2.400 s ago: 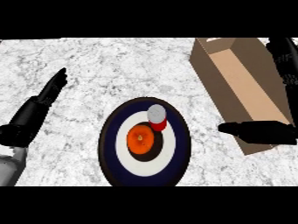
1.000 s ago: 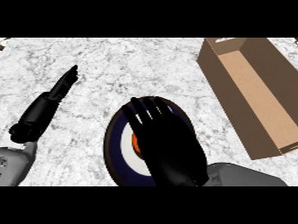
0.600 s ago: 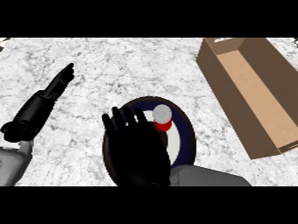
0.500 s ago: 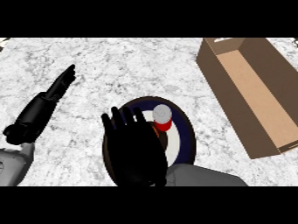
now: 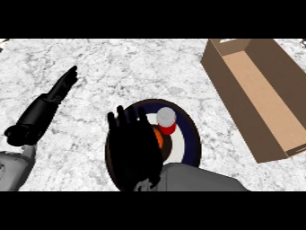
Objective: Pick the squash from the plate and place it in the cardboard box
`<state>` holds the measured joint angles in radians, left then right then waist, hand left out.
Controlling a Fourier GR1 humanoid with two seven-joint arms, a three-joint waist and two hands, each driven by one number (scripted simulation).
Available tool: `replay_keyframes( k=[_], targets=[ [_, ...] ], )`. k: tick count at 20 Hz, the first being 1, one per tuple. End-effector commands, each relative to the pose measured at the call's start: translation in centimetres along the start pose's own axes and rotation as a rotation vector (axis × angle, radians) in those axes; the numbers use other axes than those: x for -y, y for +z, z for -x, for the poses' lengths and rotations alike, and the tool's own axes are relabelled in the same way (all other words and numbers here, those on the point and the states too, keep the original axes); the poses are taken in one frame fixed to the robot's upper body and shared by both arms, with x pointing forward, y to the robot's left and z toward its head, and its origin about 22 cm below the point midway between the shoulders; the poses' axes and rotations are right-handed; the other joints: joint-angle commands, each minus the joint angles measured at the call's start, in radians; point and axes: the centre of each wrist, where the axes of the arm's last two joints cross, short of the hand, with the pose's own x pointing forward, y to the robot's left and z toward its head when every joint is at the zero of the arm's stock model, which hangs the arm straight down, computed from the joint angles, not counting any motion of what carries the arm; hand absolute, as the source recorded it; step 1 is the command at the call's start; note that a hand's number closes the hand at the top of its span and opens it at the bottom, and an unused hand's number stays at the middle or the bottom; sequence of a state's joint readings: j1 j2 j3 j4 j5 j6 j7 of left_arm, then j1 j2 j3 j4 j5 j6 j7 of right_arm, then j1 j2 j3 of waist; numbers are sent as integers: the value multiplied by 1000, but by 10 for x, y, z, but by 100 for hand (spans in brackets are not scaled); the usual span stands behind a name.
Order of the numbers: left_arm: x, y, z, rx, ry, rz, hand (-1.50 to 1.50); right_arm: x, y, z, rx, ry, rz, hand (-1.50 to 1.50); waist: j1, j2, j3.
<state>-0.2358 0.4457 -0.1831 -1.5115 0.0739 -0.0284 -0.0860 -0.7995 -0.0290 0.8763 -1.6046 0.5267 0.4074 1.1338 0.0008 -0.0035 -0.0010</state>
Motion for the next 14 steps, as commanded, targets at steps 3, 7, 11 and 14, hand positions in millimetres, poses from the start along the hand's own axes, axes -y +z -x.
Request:
replay_keyframes(
  k=[3, 7, 11, 14],
  targets=[
    [4, 2, -8, 4, 6, 5, 0, -32, -14, -4, -190, 91, -30, -150, 6, 0, 1],
    [-5, -5, -1, 2, 12, 14, 0, -36, -14, -6, -225, 98, -35, -150, 3, 2, 0],
    [19, 1, 1, 8, 13, 16, 0, -29, -30, 9, -216, 92, -45, -150, 0, 3, 1],
    [8, -15, -4, -7, -11, -4, 0, -35, -18, 5, -180, 68, -54, -150, -1, 3, 1]
  ],
)
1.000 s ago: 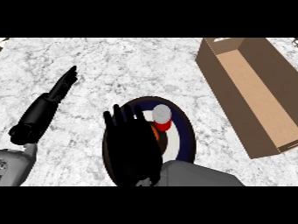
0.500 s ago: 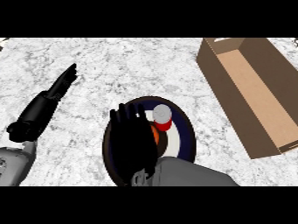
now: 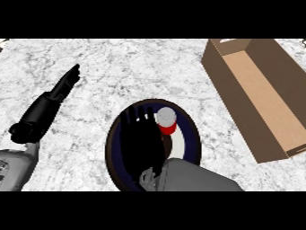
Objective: Pick the squash from the plate and place it in the cardboard box
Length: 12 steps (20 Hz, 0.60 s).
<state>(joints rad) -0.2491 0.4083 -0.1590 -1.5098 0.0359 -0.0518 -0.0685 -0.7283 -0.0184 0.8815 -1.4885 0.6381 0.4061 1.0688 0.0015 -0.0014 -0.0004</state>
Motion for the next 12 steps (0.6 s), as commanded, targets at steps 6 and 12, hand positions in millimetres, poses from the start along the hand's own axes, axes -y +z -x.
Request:
replay_keyframes(
  k=[6, 12],
  targets=[
    [-1, 2, -4, 10, 3, 6, 0, -29, -7, 1, -123, 13, -64, -150, 2, 0, 0],
    [-7, 7, 6, 5, 10, -3, 0, -34, -20, 5, -181, 50, -44, -150, 3, 1, 0]
  ],
)
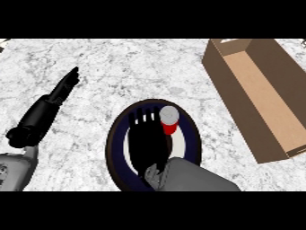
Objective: Pick the squash from the plate and place it in the cardboard box
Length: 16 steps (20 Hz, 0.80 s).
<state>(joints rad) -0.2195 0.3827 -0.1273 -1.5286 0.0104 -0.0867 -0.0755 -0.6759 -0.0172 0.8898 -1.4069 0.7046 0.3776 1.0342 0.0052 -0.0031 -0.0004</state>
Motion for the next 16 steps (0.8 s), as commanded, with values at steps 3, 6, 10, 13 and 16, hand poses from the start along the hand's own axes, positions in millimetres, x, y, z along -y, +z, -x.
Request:
replay_keyframes(
  k=[3, 6, 10, 13, 16],
  targets=[
    [-11, -4, -2, -3, -4, 6, 0, 5, -13, 5, -120, 11, -27, -150, 0, 3, 0],
    [14, 0, -6, 15, -12, 1, 0, -21, -19, 6, -108, -13, -41, -150, 5, 3, 0],
    [-7, 3, 5, 21, -30, 3, 0, -14, -38, 20, -10, 18, -29, 150, 3, 5, 0],
    [-7, -4, -10, 1, -2, 7, 0, -43, -20, 6, 65, 65, 47, 150, 3, 4, 1],
    [5, -11, -24, 6, -3, 6, 0, -27, -20, 11, 78, 87, 113, 150, -3, 2, 1]
  ],
)
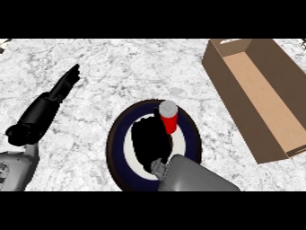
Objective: Pick the squash from the plate and place it in the cardboard box
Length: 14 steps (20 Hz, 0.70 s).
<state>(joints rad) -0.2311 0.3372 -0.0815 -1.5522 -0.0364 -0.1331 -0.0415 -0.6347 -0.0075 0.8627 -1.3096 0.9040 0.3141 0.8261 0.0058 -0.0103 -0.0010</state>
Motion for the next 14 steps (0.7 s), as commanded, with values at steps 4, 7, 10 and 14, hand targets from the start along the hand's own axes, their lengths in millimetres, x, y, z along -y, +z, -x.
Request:
replay_keyframes(
  k=[4, 7, 10, 14],
  targets=[
    [-6, -9, 16, -14, -1, -4, 0, -19, -13, 3, 41, 44, 83, 150, -1, 12, 1],
    [0, 3, 18, 9, 7, 16, 0, 26, -60, 46, -79, -167, 98, 150, 19, 22, 1],
    [-3, -7, 0, 44, -11, 17, 0, 50, -83, 77, -227, -352, 103, 150, 50, 36, 2],
    [4, -13, 2, 30, 5, 48, 0, 76, -107, 102, -221, -300, 270, 150, 43, 31, 1]
  ],
)
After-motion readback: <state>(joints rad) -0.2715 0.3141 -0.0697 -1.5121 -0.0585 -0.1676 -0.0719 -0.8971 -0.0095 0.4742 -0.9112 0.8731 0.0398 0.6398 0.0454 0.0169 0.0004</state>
